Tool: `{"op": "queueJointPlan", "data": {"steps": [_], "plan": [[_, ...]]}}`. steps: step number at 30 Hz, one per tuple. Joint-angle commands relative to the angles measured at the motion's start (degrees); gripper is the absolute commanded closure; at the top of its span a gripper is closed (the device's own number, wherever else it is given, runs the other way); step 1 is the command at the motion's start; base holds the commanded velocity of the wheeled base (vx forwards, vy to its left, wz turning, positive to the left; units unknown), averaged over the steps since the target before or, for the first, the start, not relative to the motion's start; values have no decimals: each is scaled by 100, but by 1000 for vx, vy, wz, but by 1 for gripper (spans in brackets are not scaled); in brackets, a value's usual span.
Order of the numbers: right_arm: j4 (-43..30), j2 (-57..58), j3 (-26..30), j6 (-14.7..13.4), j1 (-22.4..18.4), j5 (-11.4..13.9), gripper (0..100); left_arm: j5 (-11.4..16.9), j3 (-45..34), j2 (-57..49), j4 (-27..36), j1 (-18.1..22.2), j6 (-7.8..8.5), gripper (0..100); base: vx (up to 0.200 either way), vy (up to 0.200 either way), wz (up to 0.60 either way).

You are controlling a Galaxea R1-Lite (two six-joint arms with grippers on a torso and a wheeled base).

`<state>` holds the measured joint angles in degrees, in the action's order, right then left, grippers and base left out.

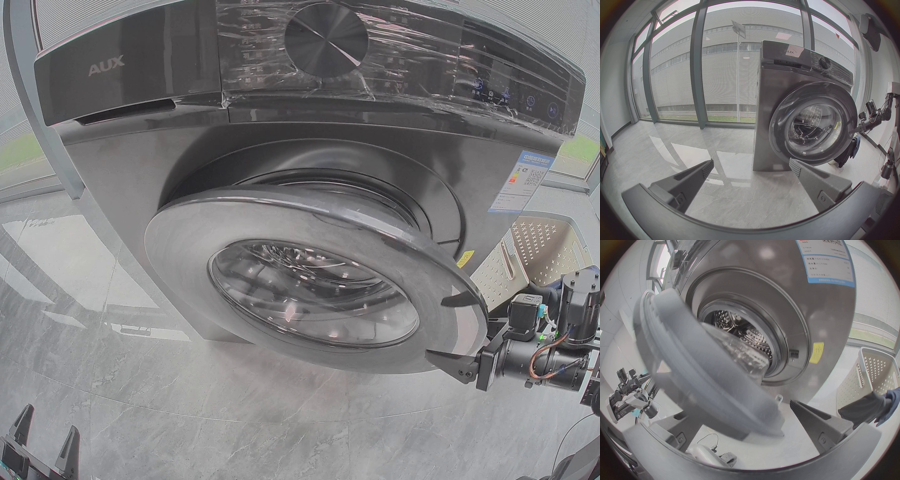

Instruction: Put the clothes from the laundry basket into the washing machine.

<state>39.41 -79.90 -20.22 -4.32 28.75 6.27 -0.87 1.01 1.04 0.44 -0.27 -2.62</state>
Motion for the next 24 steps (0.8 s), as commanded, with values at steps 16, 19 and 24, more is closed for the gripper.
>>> {"op": "queueJointPlan", "data": {"steps": [16,19,24], "plan": [[-4,-43,-87,1,210,-82,0,-1,-84,-86,0,0,-2,0,-50,0,0],[5,-131,-140,1,210,-82,0,-1,-84,-86,0,0,-2,0,-133,0,0],[14,-123,36,1,386,-64,0,-1,-84,-86,0,0,-2,0,0,0,0]]}}
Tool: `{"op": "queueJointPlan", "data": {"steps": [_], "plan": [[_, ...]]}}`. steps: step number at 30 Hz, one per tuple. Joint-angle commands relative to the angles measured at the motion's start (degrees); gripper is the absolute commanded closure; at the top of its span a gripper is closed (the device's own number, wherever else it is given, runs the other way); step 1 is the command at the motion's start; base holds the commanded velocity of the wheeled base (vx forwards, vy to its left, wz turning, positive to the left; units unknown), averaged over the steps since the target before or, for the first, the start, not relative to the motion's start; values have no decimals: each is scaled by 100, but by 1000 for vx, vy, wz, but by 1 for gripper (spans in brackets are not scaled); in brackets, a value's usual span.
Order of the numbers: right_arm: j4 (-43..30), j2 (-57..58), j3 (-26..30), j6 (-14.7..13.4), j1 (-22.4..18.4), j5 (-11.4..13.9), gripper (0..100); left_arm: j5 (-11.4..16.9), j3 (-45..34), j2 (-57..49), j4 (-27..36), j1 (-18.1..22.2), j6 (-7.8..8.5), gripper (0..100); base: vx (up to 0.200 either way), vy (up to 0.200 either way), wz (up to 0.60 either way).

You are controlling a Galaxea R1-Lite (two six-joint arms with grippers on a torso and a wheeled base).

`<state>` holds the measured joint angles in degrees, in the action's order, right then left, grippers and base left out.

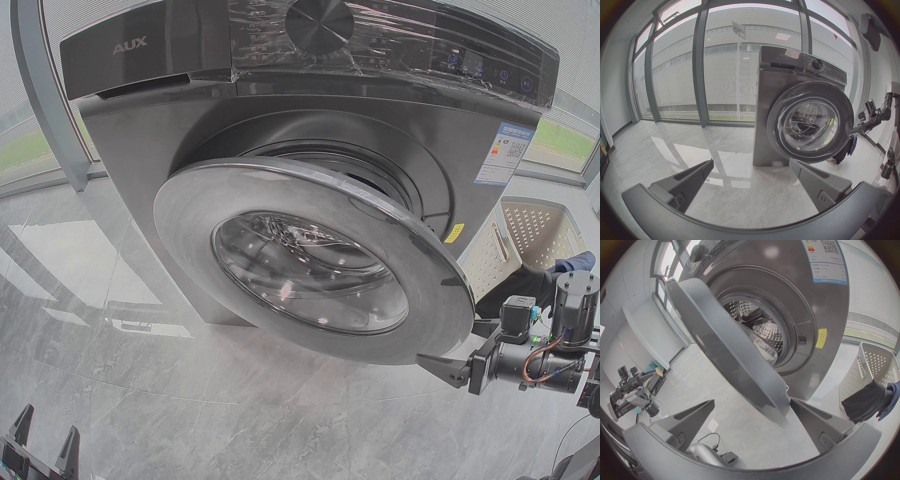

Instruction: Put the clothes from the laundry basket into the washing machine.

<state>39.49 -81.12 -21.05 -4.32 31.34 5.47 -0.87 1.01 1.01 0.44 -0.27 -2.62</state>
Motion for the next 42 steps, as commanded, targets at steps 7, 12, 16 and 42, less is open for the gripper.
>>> {"op": "queueJointPlan", "data": {"steps": [7,12,16,42], "plan": [[7,193,216,-17,232,-11,0,-1,-84,-84,0,0,-2,0,0,0,0],[24,-220,-83,1,-32,15,0,-1,-84,-84,0,0,-2,0,-120,0,0],[24,-370,-162,1,56,15,0,-1,-84,-84,0,0,-2,0,-150,0,0],[-11,-256,787,150,-1025,-46,0,-1,-84,-84,0,0,-2,0,0,0,0]]}}
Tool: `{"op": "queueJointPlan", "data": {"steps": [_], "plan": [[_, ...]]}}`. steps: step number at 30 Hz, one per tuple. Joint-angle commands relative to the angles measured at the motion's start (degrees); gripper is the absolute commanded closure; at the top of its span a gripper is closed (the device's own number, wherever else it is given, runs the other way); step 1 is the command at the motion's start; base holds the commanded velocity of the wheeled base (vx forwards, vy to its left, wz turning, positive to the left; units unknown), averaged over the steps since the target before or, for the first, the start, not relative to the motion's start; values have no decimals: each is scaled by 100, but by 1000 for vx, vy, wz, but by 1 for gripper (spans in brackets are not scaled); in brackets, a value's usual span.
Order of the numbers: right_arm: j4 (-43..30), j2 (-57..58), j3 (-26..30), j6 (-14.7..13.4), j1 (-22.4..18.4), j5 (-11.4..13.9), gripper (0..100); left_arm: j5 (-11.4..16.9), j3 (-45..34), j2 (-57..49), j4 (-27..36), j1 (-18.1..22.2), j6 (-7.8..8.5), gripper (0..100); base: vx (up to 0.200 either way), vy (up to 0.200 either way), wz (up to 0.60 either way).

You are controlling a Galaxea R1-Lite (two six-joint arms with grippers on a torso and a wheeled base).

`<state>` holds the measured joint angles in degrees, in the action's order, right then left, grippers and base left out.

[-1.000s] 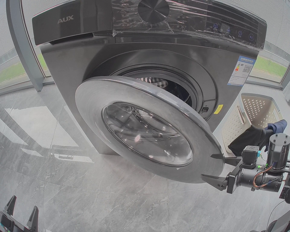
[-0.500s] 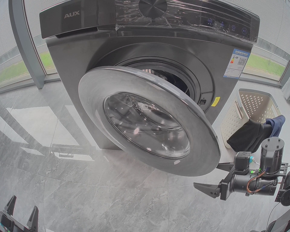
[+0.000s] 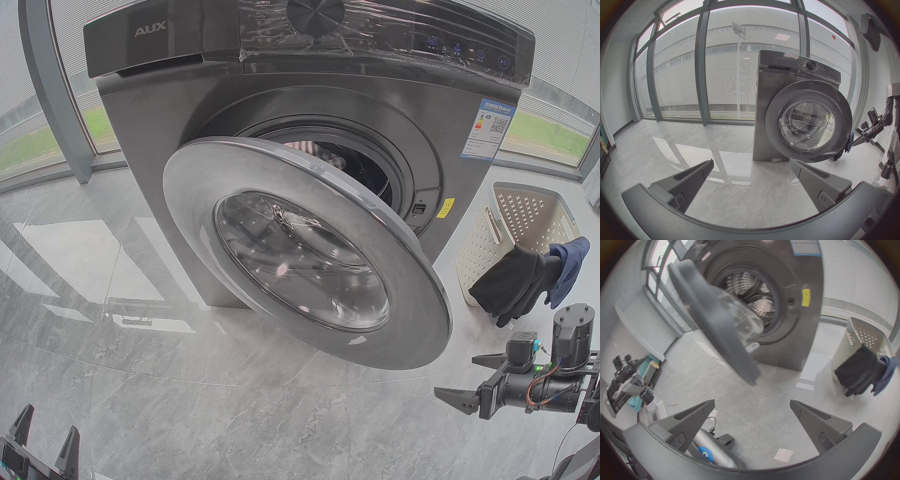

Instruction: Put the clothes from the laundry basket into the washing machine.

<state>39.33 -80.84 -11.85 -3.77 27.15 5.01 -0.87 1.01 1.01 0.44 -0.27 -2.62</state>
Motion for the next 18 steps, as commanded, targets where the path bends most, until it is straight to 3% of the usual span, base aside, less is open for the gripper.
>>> {"op": "queueJointPlan", "data": {"steps": [1,10,16,18], "plan": [[5,-398,-248,122,-702,0,0,-1,-84,-84,0,0,-2,0,0,0,0],[22,-1013,-1197,113,-957,18,0,-1,-84,-84,0,0,-2,0,0,0,0],[31,-1233,-1417,95,-685,18,0,-1,-84,-84,0,0,-2,0,0,0,0],[31,-1198,-1285,60,-395,18,0,-1,-84,-84,0,0,-2,0,0,0,0]]}}
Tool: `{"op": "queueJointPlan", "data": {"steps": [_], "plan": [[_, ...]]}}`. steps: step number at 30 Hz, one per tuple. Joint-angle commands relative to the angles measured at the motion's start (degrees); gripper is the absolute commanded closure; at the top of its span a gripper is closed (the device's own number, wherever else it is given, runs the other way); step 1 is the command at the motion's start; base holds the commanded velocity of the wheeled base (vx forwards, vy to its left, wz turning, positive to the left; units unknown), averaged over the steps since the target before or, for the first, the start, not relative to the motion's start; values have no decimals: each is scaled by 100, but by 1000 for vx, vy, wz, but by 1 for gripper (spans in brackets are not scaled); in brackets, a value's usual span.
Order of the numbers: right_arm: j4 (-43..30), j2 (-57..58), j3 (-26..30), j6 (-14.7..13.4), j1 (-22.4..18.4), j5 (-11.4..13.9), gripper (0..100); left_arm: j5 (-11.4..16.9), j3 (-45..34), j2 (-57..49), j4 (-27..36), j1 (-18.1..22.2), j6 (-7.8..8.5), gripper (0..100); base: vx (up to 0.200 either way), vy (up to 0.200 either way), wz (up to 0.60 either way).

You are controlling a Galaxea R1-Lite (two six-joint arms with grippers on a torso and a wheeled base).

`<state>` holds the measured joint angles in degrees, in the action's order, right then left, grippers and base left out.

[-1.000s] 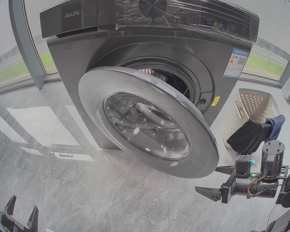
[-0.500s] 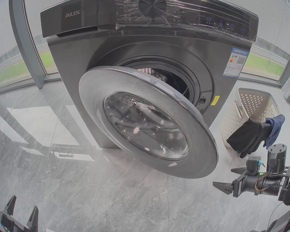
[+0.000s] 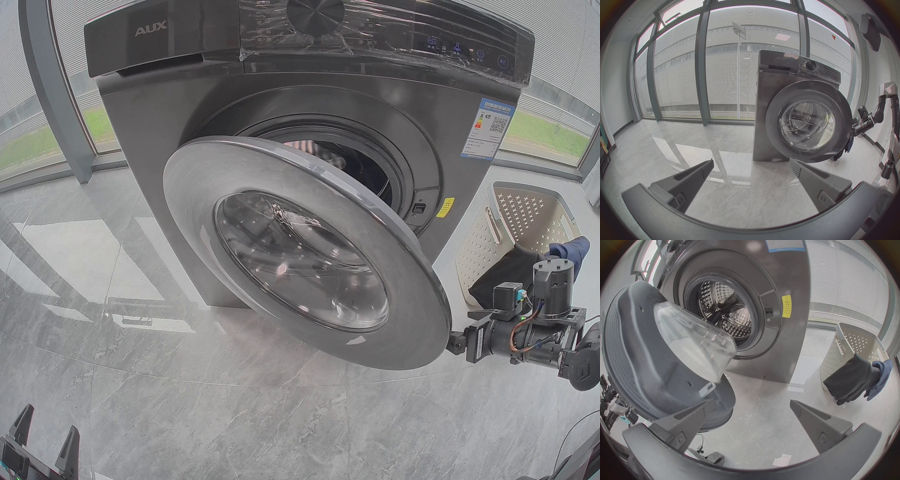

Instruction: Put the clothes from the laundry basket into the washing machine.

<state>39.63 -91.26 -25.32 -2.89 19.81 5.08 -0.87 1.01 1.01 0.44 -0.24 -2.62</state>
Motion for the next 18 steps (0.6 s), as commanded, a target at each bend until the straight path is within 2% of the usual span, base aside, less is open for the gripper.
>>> {"op": "queueJointPlan", "data": {"steps": [1,6,8,14,18], "plan": [[9,-138,115,-36,401,10,0,-1,-84,-84,0,-2,-2,0,0,0,0],[53,196,607,-54,928,81,0,-1,-84,-84,0,-2,-2,0,0,0,0],[62,240,686,-45,999,98,0,-1,-84,-84,0,-2,-2,0,0,0,0],[300,143,511,-63,937,45,0,-1,-84,-84,0,-2,-2,0,0,0,0],[458,-314,264,-63,999,37,0,-1,-84,-84,0,-2,-2,0,0,0,0]]}}
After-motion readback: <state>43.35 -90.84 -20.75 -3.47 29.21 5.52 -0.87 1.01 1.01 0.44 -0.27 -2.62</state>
